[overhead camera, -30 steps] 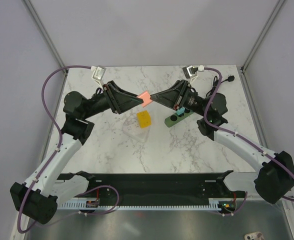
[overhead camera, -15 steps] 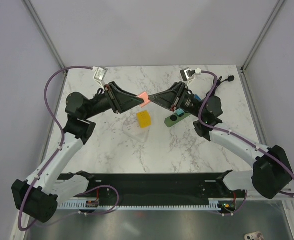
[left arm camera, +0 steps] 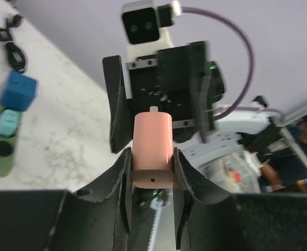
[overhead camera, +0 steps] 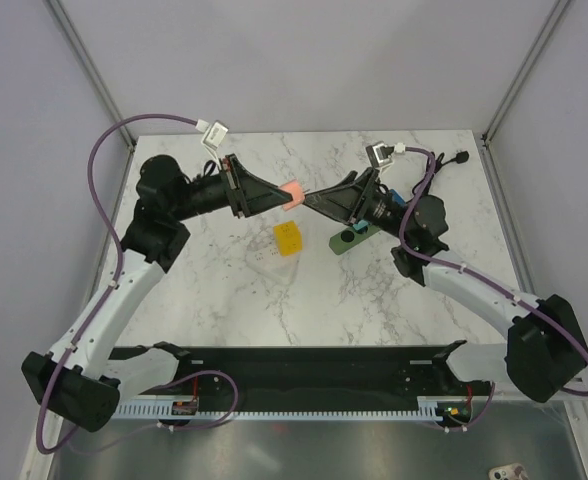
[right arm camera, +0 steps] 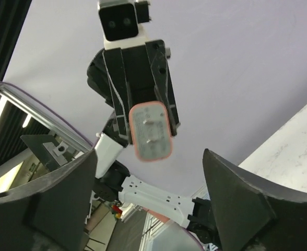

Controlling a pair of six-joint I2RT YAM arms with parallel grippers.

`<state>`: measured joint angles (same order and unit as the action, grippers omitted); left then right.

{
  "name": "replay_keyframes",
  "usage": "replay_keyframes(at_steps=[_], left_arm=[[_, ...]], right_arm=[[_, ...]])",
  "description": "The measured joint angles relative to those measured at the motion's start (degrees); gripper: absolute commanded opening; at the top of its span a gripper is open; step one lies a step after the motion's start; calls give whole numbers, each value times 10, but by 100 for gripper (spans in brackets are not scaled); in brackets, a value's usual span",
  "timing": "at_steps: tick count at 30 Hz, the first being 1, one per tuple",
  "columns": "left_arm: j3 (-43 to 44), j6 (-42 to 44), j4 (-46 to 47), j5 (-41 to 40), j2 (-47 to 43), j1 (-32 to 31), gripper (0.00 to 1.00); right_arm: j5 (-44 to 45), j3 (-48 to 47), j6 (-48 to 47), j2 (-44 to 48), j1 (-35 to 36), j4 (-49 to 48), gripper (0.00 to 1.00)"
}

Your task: Insert the plug

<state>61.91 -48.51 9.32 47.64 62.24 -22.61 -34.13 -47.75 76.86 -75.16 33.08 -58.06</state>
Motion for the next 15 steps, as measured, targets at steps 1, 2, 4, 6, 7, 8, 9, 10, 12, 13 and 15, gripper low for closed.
replay_keyframes(at_steps=[1,2,4,6,7,8,9,10,12,13,15], left_arm=[[26,31,-41,-1,9,0,2],[58,68,-93,-3,19,0,2],[112,144,-177,-14,39,3,2],[161,226,-262,-23,59,7,2],[181,270,-301,-28,69,8,2],[202,313,-344,-36,82,9,2],[223,361,-386,-46,96,10,2],[240,397,-415,-60,109,10,2],[280,479,-492,-93,145,10,2],[298,516,-527,-112,163,10,2],[327,577,-583,-142,199,10,2]], right_arm=[[-3,5,-6,12,-5,18,98],[-6,10,-18,28,-10,38,98],[-9,13,-48,66,-19,90,98],[-9,13,-93,114,-25,149,98],[-9,10,-115,137,-25,184,98],[-9,6,-143,161,-25,220,98],[-5,-1,-173,182,-25,259,98],[1,-11,-200,200,-24,301,98],[27,-34,-257,232,-24,393,98],[39,-40,-273,241,-24,422,98],[67,-43,-302,256,-24,486,98]])
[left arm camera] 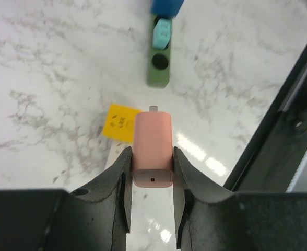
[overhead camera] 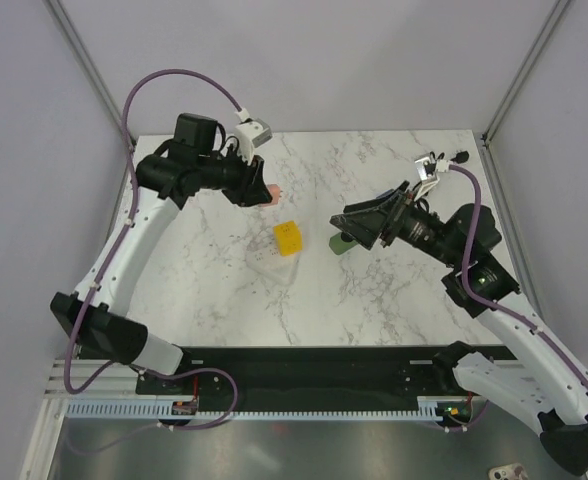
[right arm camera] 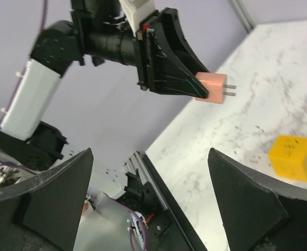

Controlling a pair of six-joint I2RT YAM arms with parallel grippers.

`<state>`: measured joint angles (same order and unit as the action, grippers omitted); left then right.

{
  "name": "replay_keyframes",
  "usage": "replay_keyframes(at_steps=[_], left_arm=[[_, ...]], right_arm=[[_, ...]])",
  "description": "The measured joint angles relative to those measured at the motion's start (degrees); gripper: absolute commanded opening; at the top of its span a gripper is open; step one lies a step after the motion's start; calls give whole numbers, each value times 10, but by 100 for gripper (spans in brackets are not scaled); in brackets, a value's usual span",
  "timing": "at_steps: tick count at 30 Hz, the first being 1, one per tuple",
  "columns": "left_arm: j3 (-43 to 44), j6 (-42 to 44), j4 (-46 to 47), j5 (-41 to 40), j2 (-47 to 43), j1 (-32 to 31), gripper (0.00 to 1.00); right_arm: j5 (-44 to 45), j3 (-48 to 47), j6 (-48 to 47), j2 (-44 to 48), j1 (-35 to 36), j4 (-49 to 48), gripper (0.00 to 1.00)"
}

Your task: Insert the plug

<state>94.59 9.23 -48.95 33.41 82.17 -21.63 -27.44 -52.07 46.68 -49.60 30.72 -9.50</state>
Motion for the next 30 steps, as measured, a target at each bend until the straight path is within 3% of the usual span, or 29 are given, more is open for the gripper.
replay_keyframes(at_steps=[7,14,30], left_arm=[[15,185,-132,-66,76,0,2],[8,337,-205,-112,121,-8,2],[31,400,-264,-228,288,-69,2]], right_arm=[[30,39,-22,-29,0,123,98],[25,58,-30,-60,0,169,98],[19,58,-61,-60,-2,179,98]])
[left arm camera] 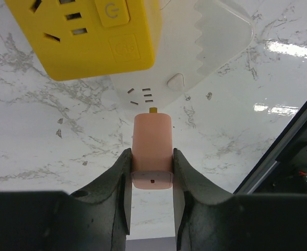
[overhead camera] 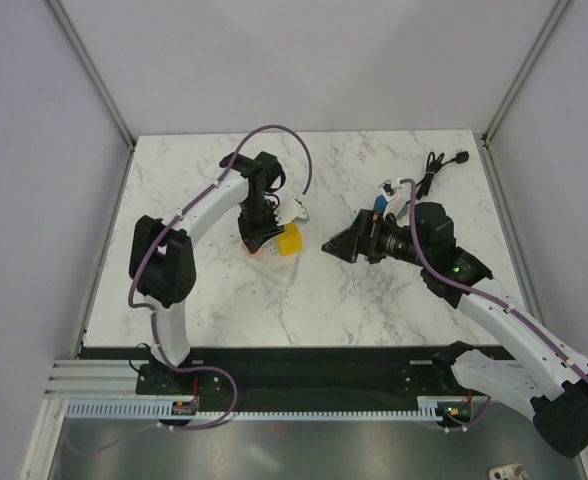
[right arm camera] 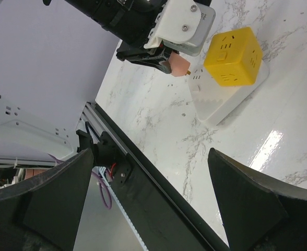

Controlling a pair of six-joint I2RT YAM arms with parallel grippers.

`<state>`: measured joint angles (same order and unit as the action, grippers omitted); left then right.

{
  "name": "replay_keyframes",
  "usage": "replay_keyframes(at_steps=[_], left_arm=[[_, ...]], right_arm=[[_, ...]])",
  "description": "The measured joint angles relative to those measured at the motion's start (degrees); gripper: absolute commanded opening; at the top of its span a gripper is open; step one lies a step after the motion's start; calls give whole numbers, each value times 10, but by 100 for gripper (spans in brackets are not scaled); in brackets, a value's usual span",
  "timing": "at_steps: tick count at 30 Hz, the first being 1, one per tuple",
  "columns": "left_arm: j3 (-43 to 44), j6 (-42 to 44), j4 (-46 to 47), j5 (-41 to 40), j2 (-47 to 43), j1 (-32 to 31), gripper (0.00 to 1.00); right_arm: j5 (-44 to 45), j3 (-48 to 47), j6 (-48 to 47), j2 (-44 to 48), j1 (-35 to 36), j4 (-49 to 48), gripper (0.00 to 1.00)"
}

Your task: Insert the plug

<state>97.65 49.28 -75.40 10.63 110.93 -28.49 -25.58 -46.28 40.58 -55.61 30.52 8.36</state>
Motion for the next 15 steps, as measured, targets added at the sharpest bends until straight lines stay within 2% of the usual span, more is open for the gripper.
replay_keyframes(at_steps=[15], left_arm=[[31,16,-10,-30,45,-27,2]], right_arm=[[3,0,-14,4,-5,16,98]])
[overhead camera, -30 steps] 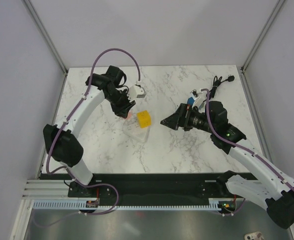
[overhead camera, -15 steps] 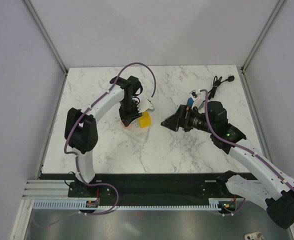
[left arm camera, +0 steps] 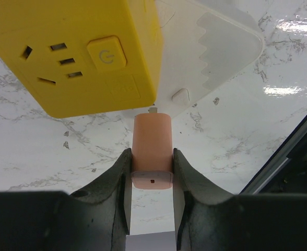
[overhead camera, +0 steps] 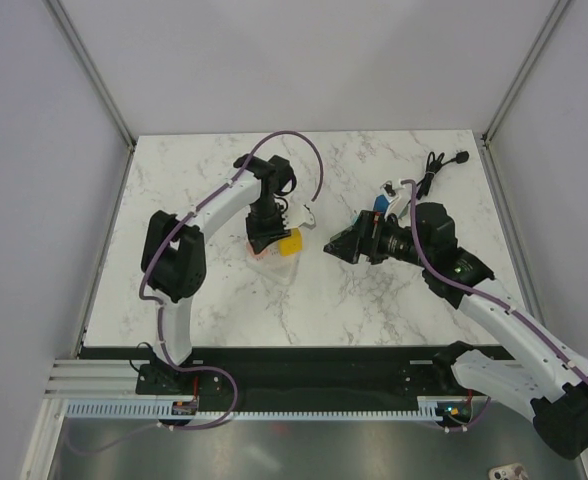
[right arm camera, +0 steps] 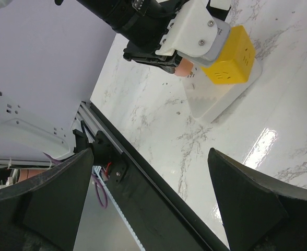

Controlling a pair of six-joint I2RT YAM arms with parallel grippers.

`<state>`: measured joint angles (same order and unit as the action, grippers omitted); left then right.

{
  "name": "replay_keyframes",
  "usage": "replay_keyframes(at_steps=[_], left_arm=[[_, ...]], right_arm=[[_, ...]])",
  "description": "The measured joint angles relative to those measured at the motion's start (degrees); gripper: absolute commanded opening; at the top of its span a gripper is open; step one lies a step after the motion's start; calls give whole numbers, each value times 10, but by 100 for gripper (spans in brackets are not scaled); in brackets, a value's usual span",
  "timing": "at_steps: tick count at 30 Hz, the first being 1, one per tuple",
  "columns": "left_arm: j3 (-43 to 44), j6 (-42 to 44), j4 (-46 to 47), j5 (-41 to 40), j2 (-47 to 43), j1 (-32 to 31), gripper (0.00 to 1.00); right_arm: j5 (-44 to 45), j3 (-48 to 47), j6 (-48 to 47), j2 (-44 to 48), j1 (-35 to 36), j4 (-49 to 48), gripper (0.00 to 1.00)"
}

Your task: Insert the plug

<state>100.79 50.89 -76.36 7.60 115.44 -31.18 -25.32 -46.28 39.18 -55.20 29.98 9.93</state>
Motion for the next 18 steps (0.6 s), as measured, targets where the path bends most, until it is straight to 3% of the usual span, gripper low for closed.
replay_keyframes(at_steps=[18], left_arm=[[1,-1,0,-15,17,-7,2]], right_arm=[[8,0,-8,19,-3,16,98]])
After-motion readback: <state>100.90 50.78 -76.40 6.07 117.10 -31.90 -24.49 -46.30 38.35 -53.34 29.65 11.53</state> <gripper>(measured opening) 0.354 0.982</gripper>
